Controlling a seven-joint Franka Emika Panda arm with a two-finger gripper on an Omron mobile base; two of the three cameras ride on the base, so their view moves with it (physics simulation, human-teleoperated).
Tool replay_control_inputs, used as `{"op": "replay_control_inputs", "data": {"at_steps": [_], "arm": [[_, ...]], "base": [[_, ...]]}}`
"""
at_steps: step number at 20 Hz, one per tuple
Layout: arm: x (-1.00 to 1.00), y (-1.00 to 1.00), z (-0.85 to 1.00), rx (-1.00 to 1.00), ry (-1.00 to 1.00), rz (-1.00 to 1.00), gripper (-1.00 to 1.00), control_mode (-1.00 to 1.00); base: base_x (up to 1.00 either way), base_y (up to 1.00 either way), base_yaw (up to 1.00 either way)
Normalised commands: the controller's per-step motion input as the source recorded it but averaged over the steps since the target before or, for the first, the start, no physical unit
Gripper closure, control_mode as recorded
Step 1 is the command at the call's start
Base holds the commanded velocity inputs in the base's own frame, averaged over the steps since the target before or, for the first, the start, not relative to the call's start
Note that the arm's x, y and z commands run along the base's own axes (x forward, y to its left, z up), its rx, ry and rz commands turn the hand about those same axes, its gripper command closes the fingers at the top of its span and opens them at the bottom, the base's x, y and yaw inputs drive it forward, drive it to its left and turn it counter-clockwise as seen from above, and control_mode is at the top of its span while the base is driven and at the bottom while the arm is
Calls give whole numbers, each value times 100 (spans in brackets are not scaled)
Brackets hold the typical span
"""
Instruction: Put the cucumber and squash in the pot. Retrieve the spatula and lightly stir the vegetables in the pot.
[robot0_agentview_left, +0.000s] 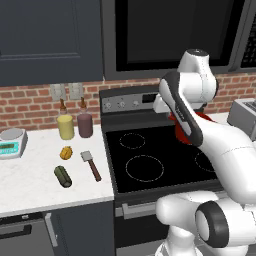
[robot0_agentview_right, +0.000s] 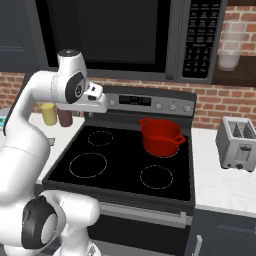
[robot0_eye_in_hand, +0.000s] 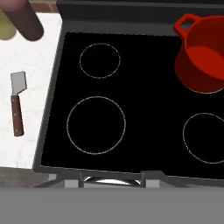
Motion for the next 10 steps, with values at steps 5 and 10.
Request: {"op": "replay_control_inputs", "data": {"at_steps": [5,10], "arm": [[-29,4,-9,-8,0,-1,-100,-100],[-62,62,-54,-6,3,2,-100,-100]], "base": [[0,0,0],[0,0,0]]}}
